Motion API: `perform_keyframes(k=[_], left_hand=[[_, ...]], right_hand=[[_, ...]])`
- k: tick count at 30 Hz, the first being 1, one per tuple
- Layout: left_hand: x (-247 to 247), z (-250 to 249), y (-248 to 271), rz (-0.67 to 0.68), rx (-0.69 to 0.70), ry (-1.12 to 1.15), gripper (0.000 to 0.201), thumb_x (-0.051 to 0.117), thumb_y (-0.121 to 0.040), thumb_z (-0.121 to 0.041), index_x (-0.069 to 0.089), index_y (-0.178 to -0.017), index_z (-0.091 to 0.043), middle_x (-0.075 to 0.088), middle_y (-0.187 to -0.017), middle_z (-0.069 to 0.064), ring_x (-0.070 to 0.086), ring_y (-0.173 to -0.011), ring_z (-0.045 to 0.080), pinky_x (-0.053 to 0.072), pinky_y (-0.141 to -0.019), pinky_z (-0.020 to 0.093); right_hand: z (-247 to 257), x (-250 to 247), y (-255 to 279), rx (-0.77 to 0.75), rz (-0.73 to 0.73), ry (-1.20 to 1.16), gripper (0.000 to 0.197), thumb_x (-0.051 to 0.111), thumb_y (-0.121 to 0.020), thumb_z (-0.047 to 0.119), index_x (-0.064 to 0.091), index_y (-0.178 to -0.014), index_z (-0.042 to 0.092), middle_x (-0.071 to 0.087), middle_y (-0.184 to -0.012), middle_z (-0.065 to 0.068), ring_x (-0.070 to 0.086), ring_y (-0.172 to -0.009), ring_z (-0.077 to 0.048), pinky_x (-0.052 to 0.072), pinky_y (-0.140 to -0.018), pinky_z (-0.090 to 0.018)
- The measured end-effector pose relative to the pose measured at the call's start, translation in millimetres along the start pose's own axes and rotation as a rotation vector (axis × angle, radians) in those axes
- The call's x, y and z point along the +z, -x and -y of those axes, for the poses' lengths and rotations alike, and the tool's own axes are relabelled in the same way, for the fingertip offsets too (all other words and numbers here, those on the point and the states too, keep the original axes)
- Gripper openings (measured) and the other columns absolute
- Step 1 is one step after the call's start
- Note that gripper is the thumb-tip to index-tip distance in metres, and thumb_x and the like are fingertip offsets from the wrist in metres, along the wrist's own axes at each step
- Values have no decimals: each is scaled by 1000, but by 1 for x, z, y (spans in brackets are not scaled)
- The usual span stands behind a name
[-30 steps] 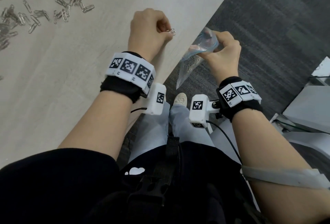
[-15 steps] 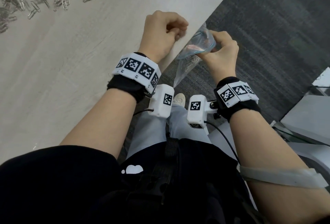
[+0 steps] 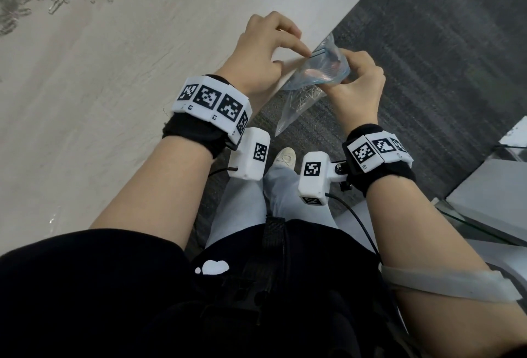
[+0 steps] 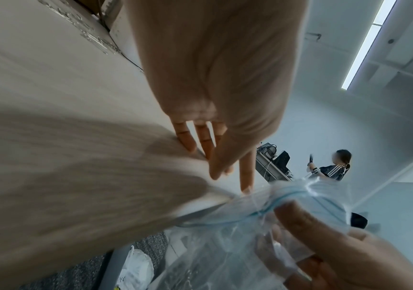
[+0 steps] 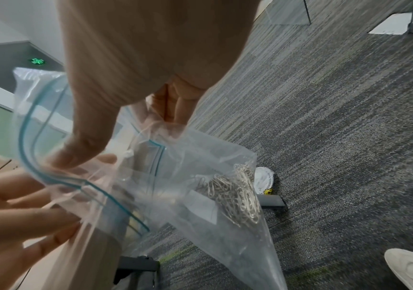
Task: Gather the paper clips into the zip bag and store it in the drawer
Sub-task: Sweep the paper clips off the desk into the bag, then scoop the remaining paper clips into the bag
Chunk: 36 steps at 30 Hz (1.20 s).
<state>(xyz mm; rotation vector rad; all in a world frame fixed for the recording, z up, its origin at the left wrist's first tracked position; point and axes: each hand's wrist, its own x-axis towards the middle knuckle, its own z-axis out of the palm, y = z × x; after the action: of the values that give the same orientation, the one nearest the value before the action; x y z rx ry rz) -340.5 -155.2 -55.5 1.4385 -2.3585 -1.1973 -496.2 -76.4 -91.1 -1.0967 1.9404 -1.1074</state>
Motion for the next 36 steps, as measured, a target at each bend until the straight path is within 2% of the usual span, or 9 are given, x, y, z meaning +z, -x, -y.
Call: perform_keyframes(k=[5, 8, 13, 18, 21, 23, 30, 34, 36], left_hand=[[-8, -9, 8, 172, 29, -62, 47, 67, -73, -3, 65, -110, -32, 41, -132, -5, 28, -125, 20, 26, -111, 39], [-10, -18, 15, 244, 49, -174, 53, 80, -65, -23, 63, -114, -32, 37, -139, -3, 23, -130, 23, 24, -110, 39], [-1, -22, 29, 203, 121, -102, 34, 70, -77, -36, 68, -108, -20, 57, -120, 2, 37, -118, 25, 33, -102, 42], [-1, -36, 42, 173, 195, 69, 18, 65, -86, -19, 70, -95, -4, 68, -92, 12, 56, -81, 14, 42, -74, 28], [-12, -51, 51, 159, 247, 210, 10, 64, -86, -13, 68, -89, -4, 67, -80, 0, 57, -69, -8, 43, -71, 9], [-24, -63, 58, 152, 283, 294, 6, 61, -87, -9, 66, -87, -6, 63, -74, -7, 58, -65, -11, 43, -70, 6], [-76, -92, 73, 36, 354, 366, 10, 51, -86, -10, 61, -81, -11, 58, -60, -19, 53, -64, -4, 46, -75, 18], [-103, -95, 78, -56, 298, 322, 19, 46, -77, -27, 54, -64, -39, 57, -63, -23, 52, -74, 1, 36, -100, 54], [-114, -93, 79, -121, 267, 303, 22, 44, -76, -29, 52, -61, -43, 56, -70, -21, 50, -87, 4, 32, -102, 57]], right_hand=[[3, -6, 14, 24, -39, 11, 37, 81, -68, 24, 71, -101, 11, 63, -92, -1, 57, -80, -2, 39, -69, -3], [9, -10, 26, 26, -70, 20, 37, 81, -68, 23, 71, -101, 10, 62, -90, -1, 53, -77, 3, 38, -70, -1], [18, -17, 49, 38, -153, 13, 38, 82, -66, 25, 71, -98, 8, 66, -92, -7, 59, -81, -10, 40, -67, -4], [35, -27, 71, 45, -252, -41, 42, 77, -64, 47, 69, -88, 14, 66, -86, -11, 56, -72, -11, 40, -61, -11], [47, -31, 79, 58, -357, -77, 44, 72, -62, 57, 62, -80, 19, 66, -82, -15, 55, -67, -18, 44, -60, -25], [57, -34, 83, 63, -395, -106, 46, 70, -64, 60, 58, -80, 18, 66, -83, -16, 53, -67, -16, 44, -60, -26], [109, -27, 81, -56, -452, -239, 48, 54, -73, 57, 60, -87, 11, 63, -82, -15, 54, -70, -11, 46, -65, -25], [137, -19, 70, -172, -458, -242, 41, 56, -76, 53, 57, -86, 13, 62, -78, -14, 52, -64, -14, 44, -61, -31], [148, -13, 63, -228, -461, -227, 46, 57, -78, 50, 60, -91, 6, 61, -81, -7, 50, -66, -9, 43, -63, -25]])
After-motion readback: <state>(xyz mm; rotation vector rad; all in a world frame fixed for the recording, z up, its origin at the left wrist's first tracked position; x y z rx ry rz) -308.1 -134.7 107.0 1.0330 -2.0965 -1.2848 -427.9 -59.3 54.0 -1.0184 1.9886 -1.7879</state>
